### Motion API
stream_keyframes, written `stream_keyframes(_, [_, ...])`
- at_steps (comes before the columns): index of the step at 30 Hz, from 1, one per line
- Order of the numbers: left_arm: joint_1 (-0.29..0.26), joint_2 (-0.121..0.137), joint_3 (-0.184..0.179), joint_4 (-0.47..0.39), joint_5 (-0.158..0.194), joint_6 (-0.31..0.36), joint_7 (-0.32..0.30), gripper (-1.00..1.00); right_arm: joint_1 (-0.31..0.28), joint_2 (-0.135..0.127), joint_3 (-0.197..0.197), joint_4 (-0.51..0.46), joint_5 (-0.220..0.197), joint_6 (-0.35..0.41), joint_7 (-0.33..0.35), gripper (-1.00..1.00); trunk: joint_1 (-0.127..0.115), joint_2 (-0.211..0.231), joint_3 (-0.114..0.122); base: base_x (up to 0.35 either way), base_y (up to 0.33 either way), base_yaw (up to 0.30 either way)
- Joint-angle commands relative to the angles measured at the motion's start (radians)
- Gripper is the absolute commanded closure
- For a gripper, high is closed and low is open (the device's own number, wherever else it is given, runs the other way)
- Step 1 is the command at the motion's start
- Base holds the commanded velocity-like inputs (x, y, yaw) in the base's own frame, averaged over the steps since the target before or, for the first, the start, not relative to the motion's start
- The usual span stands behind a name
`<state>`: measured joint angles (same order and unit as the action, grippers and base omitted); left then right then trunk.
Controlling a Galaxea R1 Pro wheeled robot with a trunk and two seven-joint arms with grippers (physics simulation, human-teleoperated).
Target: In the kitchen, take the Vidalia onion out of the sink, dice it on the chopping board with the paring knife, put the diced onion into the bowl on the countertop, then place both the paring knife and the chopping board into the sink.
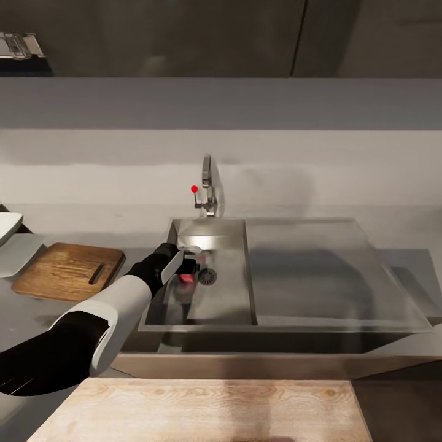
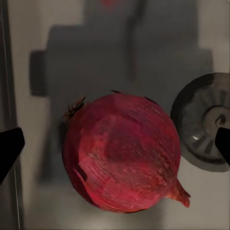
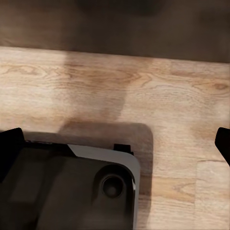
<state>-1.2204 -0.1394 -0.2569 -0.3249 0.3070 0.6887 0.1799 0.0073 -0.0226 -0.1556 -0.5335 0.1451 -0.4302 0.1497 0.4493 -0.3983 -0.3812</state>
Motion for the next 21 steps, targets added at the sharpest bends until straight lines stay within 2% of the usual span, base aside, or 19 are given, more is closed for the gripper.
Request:
stream_keyframes(1, [-0.001, 0.000, -0.007, -0.001, 0.011, 0.004, 0.007, -1.00, 0.000, 0.001, -0.008, -0.002, 0.010, -0.001, 0.008, -1.00, 0.001, -0.002, -0.003, 0.094, 0.000, 0.000])
stream_keyframes(11, [0.000, 0.000, -0.007, 0.000, 0.011, 0.003, 0.007, -1.00, 0.000, 0.001, -0.008, -0.002, 0.010, -0.001, 0.008, -1.00, 0.001, -0.002, -0.014, 0.084, 0.000, 0.000])
stream_keyframes(16, [0.001, 0.001, -0.007, 0.000, 0.011, 0.003, 0.007, -1.00, 0.000, 0.001, -0.008, -0.002, 0.010, -0.001, 0.008, -1.00, 0.001, -0.002, -0.020, -0.180, 0.000, 0.000])
stream_keyframes(21, [0.001, 0.001, -0.007, 0.000, 0.011, 0.003, 0.007, -1.00, 0.000, 0.001, -0.008, -0.002, 0.010, -0.001, 0.007, -1.00, 0.001, -0.002, -0.026, -0.029, 0.000, 0.000])
